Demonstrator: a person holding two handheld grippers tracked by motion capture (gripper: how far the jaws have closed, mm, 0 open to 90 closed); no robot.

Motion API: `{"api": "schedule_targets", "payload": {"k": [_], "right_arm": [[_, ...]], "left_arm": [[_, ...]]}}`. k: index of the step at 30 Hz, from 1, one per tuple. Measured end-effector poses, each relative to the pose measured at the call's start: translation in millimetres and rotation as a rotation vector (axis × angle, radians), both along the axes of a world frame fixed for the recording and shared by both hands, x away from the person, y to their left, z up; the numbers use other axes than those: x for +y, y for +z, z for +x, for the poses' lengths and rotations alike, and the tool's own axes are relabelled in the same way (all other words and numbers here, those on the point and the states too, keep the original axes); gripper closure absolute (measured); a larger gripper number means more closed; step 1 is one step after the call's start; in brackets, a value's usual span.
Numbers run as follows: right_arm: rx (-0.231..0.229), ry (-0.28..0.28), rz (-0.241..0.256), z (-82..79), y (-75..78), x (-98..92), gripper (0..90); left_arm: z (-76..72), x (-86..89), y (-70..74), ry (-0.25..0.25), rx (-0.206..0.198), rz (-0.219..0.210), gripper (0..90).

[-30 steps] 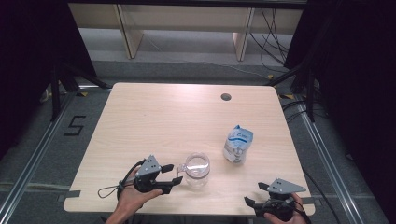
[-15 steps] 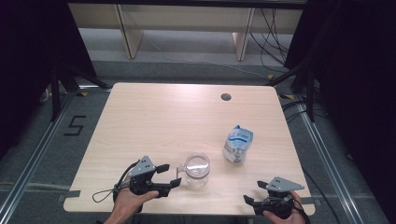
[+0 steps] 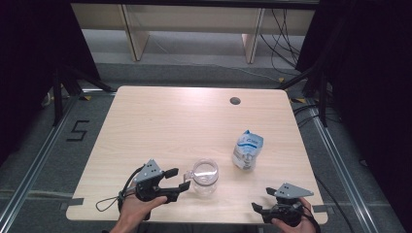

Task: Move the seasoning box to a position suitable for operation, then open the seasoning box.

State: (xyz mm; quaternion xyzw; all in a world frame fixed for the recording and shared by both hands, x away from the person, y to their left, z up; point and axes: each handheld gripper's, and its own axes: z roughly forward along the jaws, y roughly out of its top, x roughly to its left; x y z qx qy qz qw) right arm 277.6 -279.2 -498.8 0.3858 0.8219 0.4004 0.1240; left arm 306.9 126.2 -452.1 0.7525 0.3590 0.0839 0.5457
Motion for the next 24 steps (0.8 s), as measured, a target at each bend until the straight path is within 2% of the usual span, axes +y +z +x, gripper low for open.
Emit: {"api": "schedule_targets", "payload": {"k": [2,4,5,6,7,8,9,10,11,12,15,16,17,20,24], "right_arm": [[0.013,0.005,0.005,0.1,0.0,0.0,22.1],[0.014,0.007,0.005,0.3,-0.1,0.4,22.1],[0.029,-0.016,0.012,-1.9,0.3,2.4,22.1],[0.022,-0.025,0.002,-2.2,0.4,2.8,22.1],[0.009,-0.016,-0.005,-1.6,0.3,2.3,22.1],[0.017,-0.02,0.001,-2.5,0.3,2.7,22.2],[0.011,-0.014,0.004,-2.1,-0.1,2.2,22.2],[0.0,-0.016,-0.005,-1.5,0.1,0.8,22.2],[0.006,-0.019,-0.006,-1.8,0.4,0.6,22.2],[0.014,-0.022,-0.003,-2.3,0.5,0.8,22.2],[-0.005,-0.001,-0.009,-0.4,-0.5,1.2,22.1],[-0.003,-0.006,-0.006,-0.6,-0.7,2.2,22.2],[0.012,0.025,-0.001,0.9,-0.7,2.0,22.3],[0.008,0.027,-0.004,0.9,-0.7,1.7,22.2],[0.002,-0.01,0.0,-1.0,0.0,3.4,22.1]], "left_arm": [[0.6,-1.5,1.4,-0.014,-0.014,0.006,38.5],[-1.1,-4.5,3.0,0.0,-0.015,0.006,42.0],[-1.2,-5.4,3.3,-0.006,-0.034,0.0,45.7],[-0.7,-5.7,3.8,-0.018,-0.057,0.006,49.5],[-1.5,-7.1,4.5,-0.006,-0.046,-0.002,51.3],[-1.4,-6.4,6.1,-0.007,-0.062,0.007,54.5],[-1.0,-7.0,6.2,-0.006,-0.064,-0.007,58.6],[-0.6,-6.2,8.1,-0.012,-0.075,0.014,60.8],[-1.4,-7.3,8.9,-0.001,-0.073,0.005,63.7],[-0.5,-7.3,9.7,-0.014,-0.093,0.003,67.1],[-2.4,-9.7,11.2,-0.002,-0.1,0.014,75.3],[-1.9,-10.0,11.4,-0.012,-0.107,0.014,77.8],[-1.8,-10.8,11.4,-0.011,-0.102,0.005,79.7],[-0.6,-13.0,10.4,-0.014,-0.108,0.003,82.9],[2.4,-12.5,7.9,0.008,-0.092,-0.024,82.0]]}}
